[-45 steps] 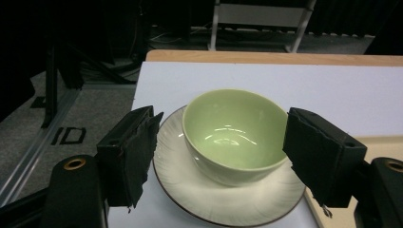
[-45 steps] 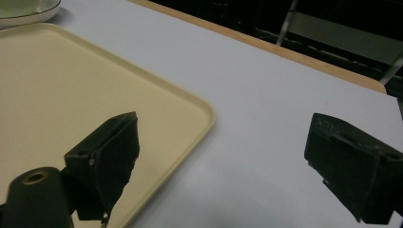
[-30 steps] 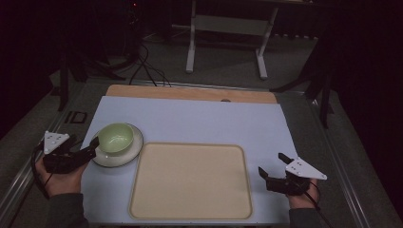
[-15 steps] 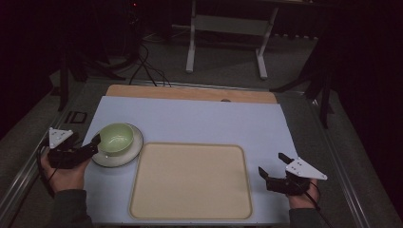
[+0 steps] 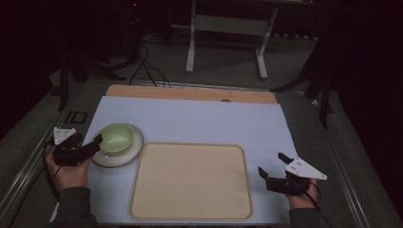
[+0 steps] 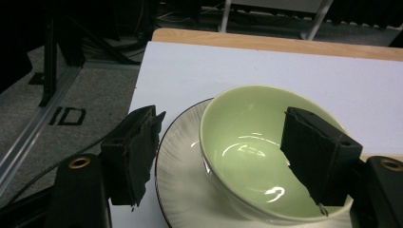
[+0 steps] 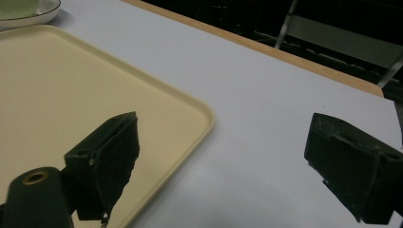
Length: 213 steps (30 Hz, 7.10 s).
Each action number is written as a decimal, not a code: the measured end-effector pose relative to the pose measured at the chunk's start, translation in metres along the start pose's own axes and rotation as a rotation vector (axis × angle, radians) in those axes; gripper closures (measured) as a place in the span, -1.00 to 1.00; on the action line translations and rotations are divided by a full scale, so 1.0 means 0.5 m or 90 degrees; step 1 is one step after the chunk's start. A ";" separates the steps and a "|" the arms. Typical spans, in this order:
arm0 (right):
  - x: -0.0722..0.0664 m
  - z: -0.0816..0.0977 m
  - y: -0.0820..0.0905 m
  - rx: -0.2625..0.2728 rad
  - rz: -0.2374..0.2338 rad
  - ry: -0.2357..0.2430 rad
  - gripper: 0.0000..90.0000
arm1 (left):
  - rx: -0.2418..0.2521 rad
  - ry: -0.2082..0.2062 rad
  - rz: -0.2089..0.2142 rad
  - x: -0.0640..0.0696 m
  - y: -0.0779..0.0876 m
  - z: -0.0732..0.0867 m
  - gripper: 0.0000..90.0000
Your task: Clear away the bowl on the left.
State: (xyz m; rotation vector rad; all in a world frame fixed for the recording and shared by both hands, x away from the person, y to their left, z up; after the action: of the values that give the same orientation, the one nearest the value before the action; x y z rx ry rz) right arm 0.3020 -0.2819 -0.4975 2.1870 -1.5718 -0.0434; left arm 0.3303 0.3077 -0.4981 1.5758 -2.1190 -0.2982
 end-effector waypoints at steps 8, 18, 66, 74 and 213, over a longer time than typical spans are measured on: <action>0.000 -0.001 0.001 0.000 -0.001 0.001 -0.76 | -0.026 0.022 -0.003 -0.021 -0.025 0.011 -0.34; -0.001 -0.001 0.001 -0.001 0.000 0.004 -0.76 | -0.061 0.052 -0.005 -0.028 -0.054 0.026 -0.15; 0.000 -0.002 0.005 0.001 0.004 0.010 -0.76 | -0.138 0.202 0.073 -0.045 -0.098 0.062 0.82; 0.000 -0.003 0.006 0.006 0.005 0.012 -0.76 | -0.118 0.221 0.093 -0.048 -0.090 0.061 0.80; 0.005 -0.016 0.020 0.041 0.005 0.015 -0.76 | -0.133 0.035 0.288 0.240 -0.076 0.003 0.77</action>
State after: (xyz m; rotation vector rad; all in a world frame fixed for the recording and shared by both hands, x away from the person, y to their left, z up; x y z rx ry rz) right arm 0.2962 -0.2838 -0.4861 2.2222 -1.5897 0.0355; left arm 0.3349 0.1826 -0.4869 0.9460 -2.2444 -0.3026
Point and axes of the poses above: each handheld gripper's, and its own axes: y roughly backward along the jaws, z roughly out of its underside, x roughly to its right, the point moved 6 cm from there along -y, roughly forward along the jaws, and after that the axes turned 15 degrees about z, right-handed, at the moved point
